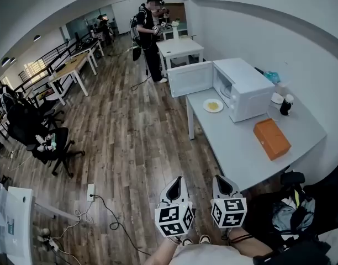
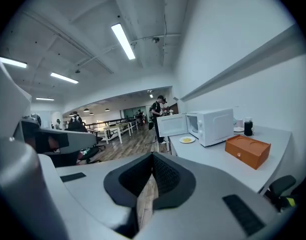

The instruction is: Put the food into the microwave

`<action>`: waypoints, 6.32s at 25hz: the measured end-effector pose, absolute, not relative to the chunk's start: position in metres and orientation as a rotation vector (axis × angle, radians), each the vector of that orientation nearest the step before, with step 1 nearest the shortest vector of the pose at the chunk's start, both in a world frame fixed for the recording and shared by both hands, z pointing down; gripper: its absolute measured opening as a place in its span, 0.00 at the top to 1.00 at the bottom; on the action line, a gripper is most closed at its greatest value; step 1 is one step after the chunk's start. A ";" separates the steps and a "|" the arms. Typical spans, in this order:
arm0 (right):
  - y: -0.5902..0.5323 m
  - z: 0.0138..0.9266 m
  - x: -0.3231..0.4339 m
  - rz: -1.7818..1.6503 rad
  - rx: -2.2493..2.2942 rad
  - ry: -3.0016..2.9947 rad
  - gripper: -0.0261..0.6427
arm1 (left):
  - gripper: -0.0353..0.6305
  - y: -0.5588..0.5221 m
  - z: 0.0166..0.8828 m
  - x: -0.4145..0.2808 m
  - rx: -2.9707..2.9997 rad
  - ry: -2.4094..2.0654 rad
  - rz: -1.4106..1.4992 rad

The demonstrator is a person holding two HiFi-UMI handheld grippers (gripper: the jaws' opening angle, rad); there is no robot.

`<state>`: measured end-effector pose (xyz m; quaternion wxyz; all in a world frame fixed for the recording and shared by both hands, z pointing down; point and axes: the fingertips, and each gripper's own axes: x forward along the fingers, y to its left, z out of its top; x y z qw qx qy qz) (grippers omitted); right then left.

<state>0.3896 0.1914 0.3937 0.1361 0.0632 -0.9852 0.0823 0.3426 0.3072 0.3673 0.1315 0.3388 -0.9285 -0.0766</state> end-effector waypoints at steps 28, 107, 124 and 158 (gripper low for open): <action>0.254 0.412 0.339 0.236 0.196 -2.805 0.94 | 0.94 0.378 0.384 0.284 0.965 -2.672 -0.195; 0.066 0.435 0.003 0.340 0.230 -2.749 0.94 | 0.94 0.181 0.427 -0.052 1.005 -2.555 -0.104; 0.028 0.448 -0.024 0.379 0.371 -2.729 0.94 | 0.94 0.133 0.434 -0.092 1.137 -2.494 -0.081; -0.098 0.441 -0.214 0.423 0.738 -2.656 0.94 | 0.94 -0.028 0.430 -0.293 1.534 -2.250 0.019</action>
